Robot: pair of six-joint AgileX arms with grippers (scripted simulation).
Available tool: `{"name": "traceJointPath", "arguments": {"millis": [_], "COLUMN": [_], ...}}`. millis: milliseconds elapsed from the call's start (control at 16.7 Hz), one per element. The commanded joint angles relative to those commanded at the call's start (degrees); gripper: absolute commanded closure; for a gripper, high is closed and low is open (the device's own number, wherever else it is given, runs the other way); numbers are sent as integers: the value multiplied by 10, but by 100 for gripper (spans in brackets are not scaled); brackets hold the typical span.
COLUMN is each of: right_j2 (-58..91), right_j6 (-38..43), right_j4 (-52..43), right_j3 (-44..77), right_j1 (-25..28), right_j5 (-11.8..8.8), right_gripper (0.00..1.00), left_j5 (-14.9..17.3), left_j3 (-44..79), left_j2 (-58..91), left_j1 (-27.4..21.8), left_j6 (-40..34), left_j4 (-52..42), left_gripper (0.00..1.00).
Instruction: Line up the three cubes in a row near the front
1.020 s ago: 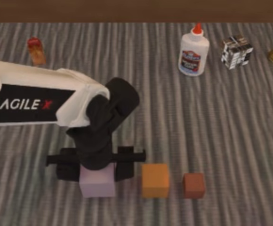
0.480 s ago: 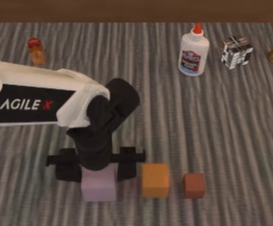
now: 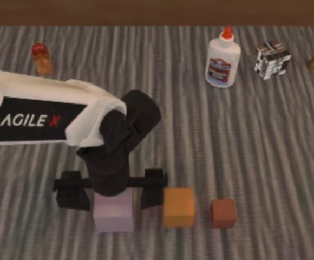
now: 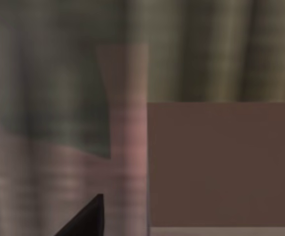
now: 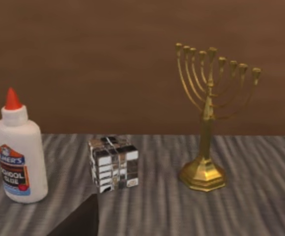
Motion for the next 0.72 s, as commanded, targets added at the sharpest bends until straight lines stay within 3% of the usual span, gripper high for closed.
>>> {"name": "traceJointPath", "arguments": {"millis": [240, 720], "right_j2": [0, 0], "right_j6": [0, 0], "right_j4": [0, 0], "right_j3": [0, 0], "right_j1": [0, 0], "right_j5": [0, 0], "right_gripper": [0, 0], "left_j5": [0, 0], "left_j3": [8, 89], "left_j2": [-4, -66], "left_j1": [1, 10], "left_j6": [-2, -3], "left_j4": [-10, -155], "left_gripper": [0, 0]}}
